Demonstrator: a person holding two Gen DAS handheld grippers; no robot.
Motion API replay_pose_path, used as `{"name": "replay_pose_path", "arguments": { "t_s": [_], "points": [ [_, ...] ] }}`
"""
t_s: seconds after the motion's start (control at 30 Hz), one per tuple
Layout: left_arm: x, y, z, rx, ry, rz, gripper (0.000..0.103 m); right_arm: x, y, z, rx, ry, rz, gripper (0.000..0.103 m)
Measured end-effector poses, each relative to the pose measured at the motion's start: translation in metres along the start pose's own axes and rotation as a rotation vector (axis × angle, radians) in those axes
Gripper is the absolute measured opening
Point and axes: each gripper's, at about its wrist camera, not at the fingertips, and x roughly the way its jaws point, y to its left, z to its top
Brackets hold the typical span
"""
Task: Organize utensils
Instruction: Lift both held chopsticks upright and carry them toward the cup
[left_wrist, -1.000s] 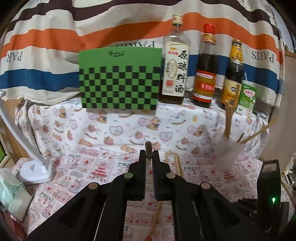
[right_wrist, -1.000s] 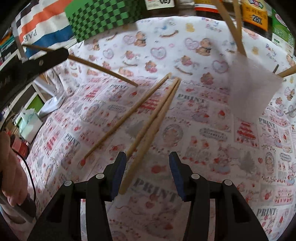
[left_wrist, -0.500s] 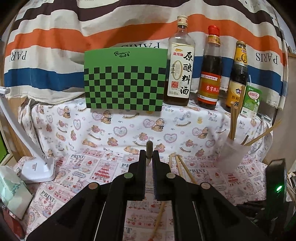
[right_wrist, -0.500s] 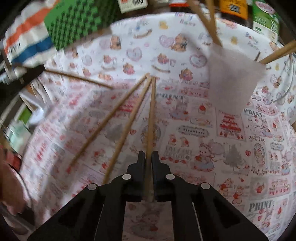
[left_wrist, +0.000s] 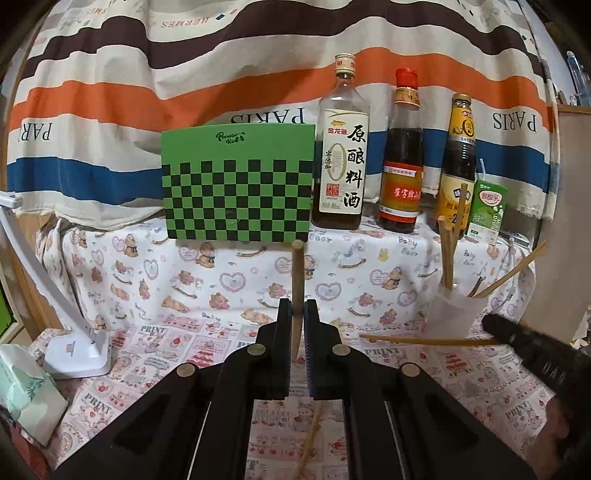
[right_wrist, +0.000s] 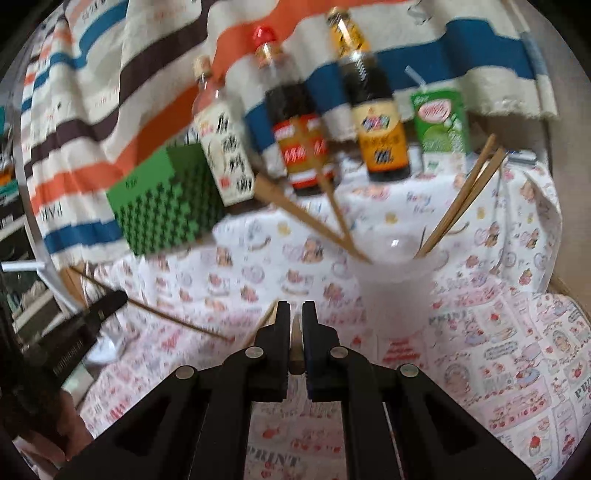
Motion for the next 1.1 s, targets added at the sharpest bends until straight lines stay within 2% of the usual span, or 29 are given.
{"name": "replay_pose_path", "arguments": {
  "t_s": [0.1, 0.23, 0.4, 0.7, 0.77, 0.87, 0.93, 1.1],
  "points": [
    [-0.004, 0.002, 0.001, -0.018, -0.014, -0.029, 0.005, -0.013, -0.002, 0.005, -0.004, -0.064, 0.006, 0.007],
    [-0.023, 0.007, 0.006, -0.045, -0.101, -0.087, 0.005, -0.028, -0.001, 0.011, -0.019, -0.142, -0.012, 0.007],
    [-0.035, 0.006, 0.009, -0.047, -0.164, -0.080, 0.005, -0.038, -0.007, 0.017, -0.005, -0.170, -0.009, 0.007],
    [-0.037, 0.009, 0.008, -0.068, -0.185, -0.103, 0.005, -0.053, -0.014, 0.030, 0.005, -0.226, 0.007, 0.007],
    [-0.039, 0.008, 0.008, -0.057, -0.194, -0.104, 0.005, -0.060, -0.012, 0.037, -0.005, -0.254, -0.005, 0.007],
    [-0.039, 0.004, 0.007, -0.038, -0.191, -0.160, 0.005, -0.074, -0.010, 0.052, -0.013, -0.290, -0.023, 0.007],
    [-0.040, -0.001, 0.006, -0.024, -0.194, -0.140, 0.005, -0.083, -0.008, 0.061, -0.027, -0.315, -0.026, 0.007],
    [-0.041, -0.006, 0.004, -0.008, -0.201, -0.157, 0.005, -0.097, 0.002, 0.086, -0.098, -0.378, -0.070, 0.007]
  ]
}}
